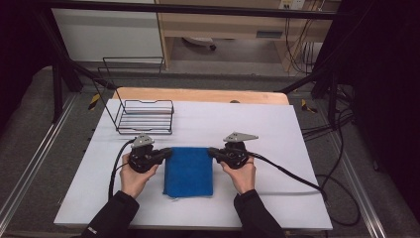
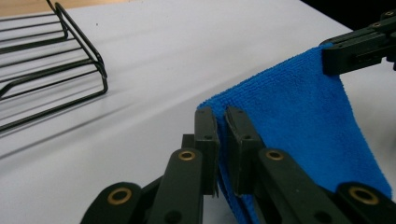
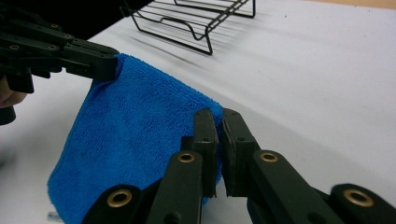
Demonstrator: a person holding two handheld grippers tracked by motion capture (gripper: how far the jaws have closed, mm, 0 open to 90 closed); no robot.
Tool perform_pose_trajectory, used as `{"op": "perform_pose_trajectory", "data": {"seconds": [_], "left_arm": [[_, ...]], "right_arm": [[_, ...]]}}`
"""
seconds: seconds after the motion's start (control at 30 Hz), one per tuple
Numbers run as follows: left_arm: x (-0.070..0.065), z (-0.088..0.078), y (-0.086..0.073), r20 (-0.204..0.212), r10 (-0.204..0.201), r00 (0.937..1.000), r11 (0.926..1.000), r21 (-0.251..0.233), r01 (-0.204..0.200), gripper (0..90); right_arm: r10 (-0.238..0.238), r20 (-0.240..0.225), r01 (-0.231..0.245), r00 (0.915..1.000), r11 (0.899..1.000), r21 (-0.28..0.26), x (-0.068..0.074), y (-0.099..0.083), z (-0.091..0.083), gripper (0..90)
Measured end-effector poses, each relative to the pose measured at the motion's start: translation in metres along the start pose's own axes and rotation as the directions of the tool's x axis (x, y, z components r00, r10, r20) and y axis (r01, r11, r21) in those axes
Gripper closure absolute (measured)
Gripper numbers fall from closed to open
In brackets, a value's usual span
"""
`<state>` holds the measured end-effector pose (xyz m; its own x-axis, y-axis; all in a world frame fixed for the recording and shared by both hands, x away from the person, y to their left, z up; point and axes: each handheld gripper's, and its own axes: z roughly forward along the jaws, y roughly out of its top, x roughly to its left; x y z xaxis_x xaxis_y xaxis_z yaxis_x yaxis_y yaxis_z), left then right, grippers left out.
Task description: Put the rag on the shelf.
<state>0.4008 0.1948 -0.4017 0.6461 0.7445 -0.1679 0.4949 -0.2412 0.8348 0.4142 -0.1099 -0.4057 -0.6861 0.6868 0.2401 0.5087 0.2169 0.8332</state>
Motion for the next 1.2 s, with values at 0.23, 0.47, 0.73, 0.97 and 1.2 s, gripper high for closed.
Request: {"op": "perform_pose_trajectory", "data": {"seconds": [0.23, 0.47, 0.73, 0.97, 1.2], "left_arm": [[-0.008, -0.014, 0.003, 0.005, 0.015, 0.9999, 0.9985, -0.052, -0.015, 83.9], [-0.018, -0.021, 0.009, 0.001, 0.044, 0.999, 0.9952, -0.087, -0.044, 83.9], [-0.024, -0.031, 0.016, -0.011, 0.057, 0.9983, 0.9899, -0.13, -0.058, 84.0], [-0.024, -0.041, 0.021, -0.011, 0.052, 0.9986, 0.9837, -0.172, -0.053, 84.0], [-0.022, -0.05, 0.025, -0.018, 0.051, 0.9985, 0.9777, -0.203, -0.053, 84.1]], "right_arm": [[-0.005, -0.016, 0.004, 0.9999, 0.999, -0.053, 0.006, 0.003, -0.012, 86.1], [-0.014, -0.014, 0.013, 0.9998, 0.995, -0.095, 0.009, 0.006, -0.024, 86.2], [-0.05, -0.006, 0.049, 0.9987, 0.99, -0.135, 0.016, 0.015, -0.036, 86.3], [-0.072, -0.008, 0.07, 0.9974, 0.984, -0.164, 0.023, 0.022, -0.042, 86.3], [-0.084, -0.004, 0.082, 0.9964, 0.976, -0.2, 0.03, 0.028, -0.045, 86.3]]}}
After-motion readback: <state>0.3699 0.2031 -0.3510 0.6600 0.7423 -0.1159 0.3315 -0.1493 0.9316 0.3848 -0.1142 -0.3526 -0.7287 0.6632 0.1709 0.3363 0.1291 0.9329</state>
